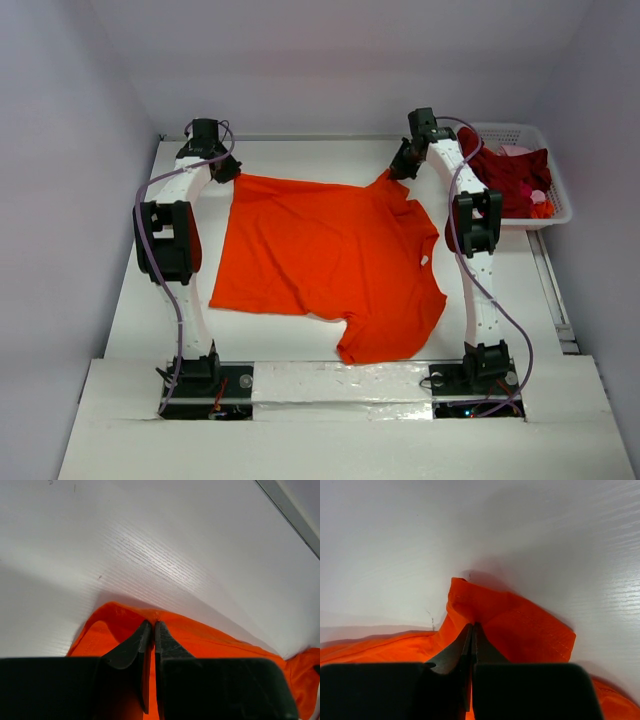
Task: Fold and stack the t-shirts
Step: Grap the side of the flattened tshirt furthest away from the robot with both arms, then fold the flattened tshirt in 1/3 of the way
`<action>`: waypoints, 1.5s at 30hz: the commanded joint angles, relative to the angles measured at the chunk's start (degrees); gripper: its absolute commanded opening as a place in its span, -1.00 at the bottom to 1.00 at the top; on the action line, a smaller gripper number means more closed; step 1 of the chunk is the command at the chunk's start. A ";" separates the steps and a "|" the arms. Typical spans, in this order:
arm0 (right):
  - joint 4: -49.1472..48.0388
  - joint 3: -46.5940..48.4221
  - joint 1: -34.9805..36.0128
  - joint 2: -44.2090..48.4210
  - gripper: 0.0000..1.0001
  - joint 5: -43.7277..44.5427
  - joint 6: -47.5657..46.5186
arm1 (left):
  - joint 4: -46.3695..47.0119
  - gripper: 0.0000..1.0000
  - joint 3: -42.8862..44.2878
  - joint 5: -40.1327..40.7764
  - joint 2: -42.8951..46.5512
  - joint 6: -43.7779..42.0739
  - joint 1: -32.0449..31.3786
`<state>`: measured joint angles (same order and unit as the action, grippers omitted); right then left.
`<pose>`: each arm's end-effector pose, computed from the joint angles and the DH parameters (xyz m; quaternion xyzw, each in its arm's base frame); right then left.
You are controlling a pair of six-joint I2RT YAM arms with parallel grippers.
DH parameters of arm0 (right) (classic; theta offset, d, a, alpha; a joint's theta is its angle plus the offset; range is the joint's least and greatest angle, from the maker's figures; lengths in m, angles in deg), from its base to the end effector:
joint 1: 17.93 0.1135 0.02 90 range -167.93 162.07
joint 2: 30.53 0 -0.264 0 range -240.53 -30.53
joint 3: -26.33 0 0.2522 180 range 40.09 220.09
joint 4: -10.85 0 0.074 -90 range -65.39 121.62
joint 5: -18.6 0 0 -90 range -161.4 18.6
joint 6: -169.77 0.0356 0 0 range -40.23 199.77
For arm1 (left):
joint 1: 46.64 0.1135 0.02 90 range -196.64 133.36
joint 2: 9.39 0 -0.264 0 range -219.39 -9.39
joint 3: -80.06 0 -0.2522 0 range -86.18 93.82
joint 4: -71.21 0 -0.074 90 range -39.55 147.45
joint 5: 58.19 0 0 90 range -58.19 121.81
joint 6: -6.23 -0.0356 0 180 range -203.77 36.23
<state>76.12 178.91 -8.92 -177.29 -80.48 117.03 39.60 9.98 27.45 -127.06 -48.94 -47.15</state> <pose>0.5396 0.0912 0.1898 0.2145 0.9377 0.1734 0.2115 0.4771 -0.0070 0.2439 -0.2510 0.8679 -0.1625 0.3968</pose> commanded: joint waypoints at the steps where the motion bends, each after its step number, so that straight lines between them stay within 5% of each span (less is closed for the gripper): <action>1: 0.26 3.73 -0.14 -0.81 -1.00 -1.29 -1.83 | -0.26 -1.00 2.63 -0.03 3.76 0.15 0.43; 45: -8.00 11.64 -5.50 4.37 -1.00 -15.09 -6.23 | 0.36 -1.00 4.30 -0.21 4.73 1.73 2.54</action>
<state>71.82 187.15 -13.14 -178.19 -94.34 111.47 39.42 11.08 27.32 -126.07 -47.60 -45.03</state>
